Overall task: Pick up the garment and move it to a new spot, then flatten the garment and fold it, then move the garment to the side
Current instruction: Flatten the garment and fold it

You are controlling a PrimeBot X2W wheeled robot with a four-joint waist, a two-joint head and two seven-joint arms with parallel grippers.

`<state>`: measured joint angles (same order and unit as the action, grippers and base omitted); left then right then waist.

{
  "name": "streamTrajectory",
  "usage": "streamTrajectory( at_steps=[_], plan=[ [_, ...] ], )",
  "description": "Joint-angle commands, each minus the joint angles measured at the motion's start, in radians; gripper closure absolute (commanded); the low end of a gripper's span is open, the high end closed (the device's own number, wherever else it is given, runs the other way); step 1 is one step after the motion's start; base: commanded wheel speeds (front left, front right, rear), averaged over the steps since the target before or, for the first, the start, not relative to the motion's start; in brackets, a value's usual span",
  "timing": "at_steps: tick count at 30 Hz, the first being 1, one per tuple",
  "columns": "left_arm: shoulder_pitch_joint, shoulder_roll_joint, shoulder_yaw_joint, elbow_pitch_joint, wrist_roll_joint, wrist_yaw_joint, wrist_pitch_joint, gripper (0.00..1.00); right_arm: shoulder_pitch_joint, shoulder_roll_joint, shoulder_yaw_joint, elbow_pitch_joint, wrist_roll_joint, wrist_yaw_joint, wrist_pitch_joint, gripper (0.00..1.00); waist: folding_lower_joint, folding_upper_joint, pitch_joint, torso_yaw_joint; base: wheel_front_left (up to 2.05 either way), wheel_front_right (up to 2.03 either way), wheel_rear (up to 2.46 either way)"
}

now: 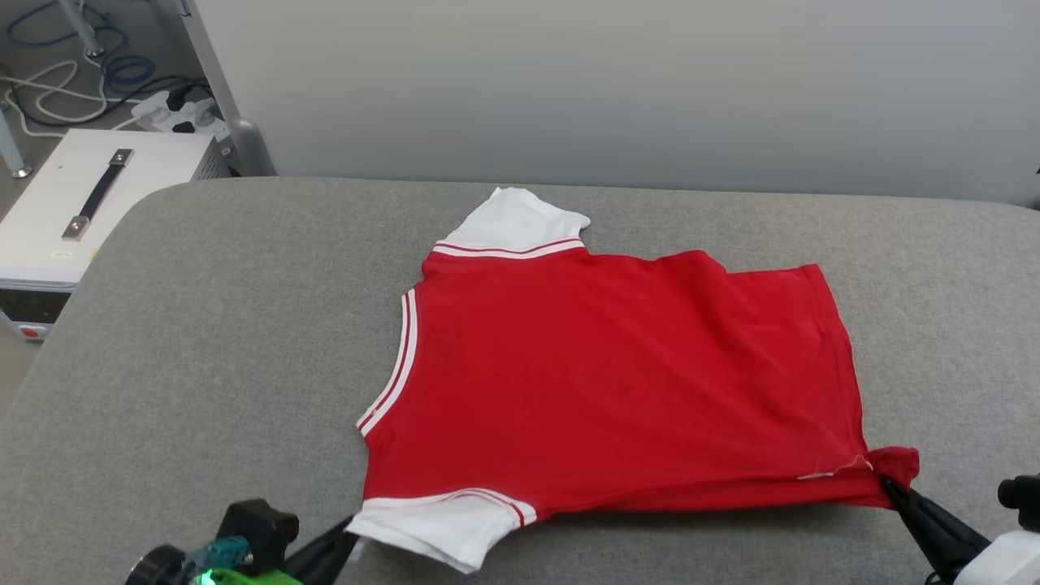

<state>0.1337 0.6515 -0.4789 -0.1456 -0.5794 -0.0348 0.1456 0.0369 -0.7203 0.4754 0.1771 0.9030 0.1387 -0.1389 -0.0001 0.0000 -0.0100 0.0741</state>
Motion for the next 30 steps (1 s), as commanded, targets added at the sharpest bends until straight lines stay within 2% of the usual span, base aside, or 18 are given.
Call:
streamTrajectory(
  at_steps=[1,7,12,20,30],
  plan=[
    [-0.036,-0.004,0.008,-0.003,0.015,0.008,-0.007,1.00,-0.001,0.013,-0.020,-0.013,-0.014,-0.008,0.001,1.00,0.0001,0.0000,0.025,-0.005,0.00,0.00,0.00],
    [-0.150,-0.020,0.010,0.035,0.054,0.011,-0.001,1.00,-0.019,0.061,-0.093,-0.058,-0.072,-0.008,0.027,1.00,0.0001,0.0000,0.086,-0.010,0.00,0.00,0.00],
    [-0.242,-0.056,0.007,0.096,0.076,0.013,-0.013,1.00,-0.036,0.107,-0.138,-0.064,-0.120,-0.008,0.069,1.00,0.0001,0.0000,0.124,-0.023,0.00,0.00,0.00],
    [-0.399,-0.103,-0.017,0.241,0.089,-0.029,-0.016,1.00,-0.082,0.172,-0.204,-0.043,-0.197,-0.008,0.147,1.00,0.0001,0.0000,0.177,-0.044,0.00,0.00,0.00],
    [-0.553,-0.135,-0.067,0.472,0.104,-0.067,0.010,1.00,-0.170,0.249,-0.233,0.009,-0.283,-0.008,0.248,1.00,0.0001,0.0000,0.241,-0.078,0.00,0.00,0.00]
  ],
)
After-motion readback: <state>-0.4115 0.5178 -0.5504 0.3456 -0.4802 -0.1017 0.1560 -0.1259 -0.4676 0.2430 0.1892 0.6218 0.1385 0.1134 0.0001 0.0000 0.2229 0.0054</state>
